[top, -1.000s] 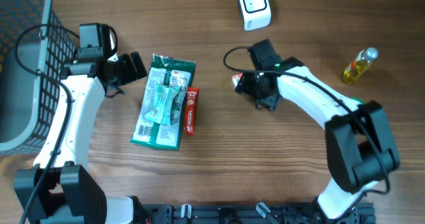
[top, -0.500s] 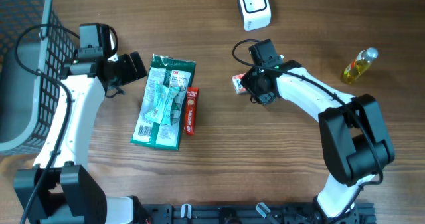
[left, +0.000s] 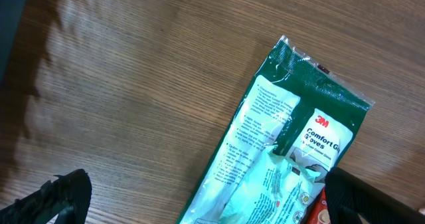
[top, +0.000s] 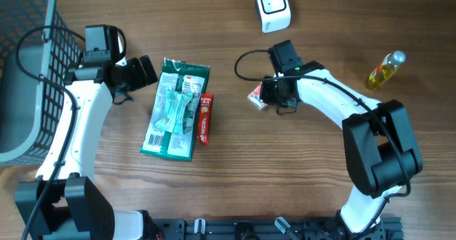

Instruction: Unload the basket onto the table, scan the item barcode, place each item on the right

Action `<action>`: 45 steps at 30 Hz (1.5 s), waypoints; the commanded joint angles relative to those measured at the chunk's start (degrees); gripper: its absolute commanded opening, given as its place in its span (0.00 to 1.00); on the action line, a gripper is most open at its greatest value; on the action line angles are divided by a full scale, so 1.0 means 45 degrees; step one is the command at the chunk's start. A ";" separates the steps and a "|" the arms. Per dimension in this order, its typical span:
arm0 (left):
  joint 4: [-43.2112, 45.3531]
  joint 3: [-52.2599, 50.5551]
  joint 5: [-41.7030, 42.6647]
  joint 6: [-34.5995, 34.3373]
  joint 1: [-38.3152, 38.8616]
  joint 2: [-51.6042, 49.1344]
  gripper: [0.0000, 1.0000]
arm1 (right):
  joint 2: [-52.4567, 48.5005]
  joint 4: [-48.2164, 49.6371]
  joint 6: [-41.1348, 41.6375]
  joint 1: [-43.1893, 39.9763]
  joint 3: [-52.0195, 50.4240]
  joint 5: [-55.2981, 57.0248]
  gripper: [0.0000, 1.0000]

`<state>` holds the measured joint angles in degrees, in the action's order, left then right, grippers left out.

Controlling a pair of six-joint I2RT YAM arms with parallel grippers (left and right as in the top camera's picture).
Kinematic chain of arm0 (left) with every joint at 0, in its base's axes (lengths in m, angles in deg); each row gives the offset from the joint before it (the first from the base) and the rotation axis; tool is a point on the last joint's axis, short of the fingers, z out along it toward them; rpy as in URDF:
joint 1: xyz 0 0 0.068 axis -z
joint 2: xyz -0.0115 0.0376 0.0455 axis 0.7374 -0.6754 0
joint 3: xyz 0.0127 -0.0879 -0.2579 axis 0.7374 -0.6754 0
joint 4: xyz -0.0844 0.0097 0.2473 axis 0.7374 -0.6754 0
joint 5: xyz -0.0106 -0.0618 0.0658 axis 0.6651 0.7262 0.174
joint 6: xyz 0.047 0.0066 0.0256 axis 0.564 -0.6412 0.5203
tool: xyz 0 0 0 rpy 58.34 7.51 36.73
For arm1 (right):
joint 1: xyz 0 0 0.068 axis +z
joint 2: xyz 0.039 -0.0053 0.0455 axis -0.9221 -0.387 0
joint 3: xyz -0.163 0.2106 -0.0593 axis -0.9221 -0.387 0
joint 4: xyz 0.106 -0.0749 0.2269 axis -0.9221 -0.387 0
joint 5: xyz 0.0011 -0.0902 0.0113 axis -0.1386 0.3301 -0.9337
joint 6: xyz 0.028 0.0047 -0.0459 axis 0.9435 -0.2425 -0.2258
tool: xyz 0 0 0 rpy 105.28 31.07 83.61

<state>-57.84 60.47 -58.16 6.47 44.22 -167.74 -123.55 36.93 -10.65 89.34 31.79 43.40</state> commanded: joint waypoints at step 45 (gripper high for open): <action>0.0005 0.0092 0.0102 -0.0068 -0.0034 0.0058 1.00 | 0.0699 -0.1953 -0.2501 -0.1311 0.0194 -0.1972 0.31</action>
<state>-57.82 60.47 -58.16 6.47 44.22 -167.74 -121.05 27.49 -21.05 83.51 34.93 36.58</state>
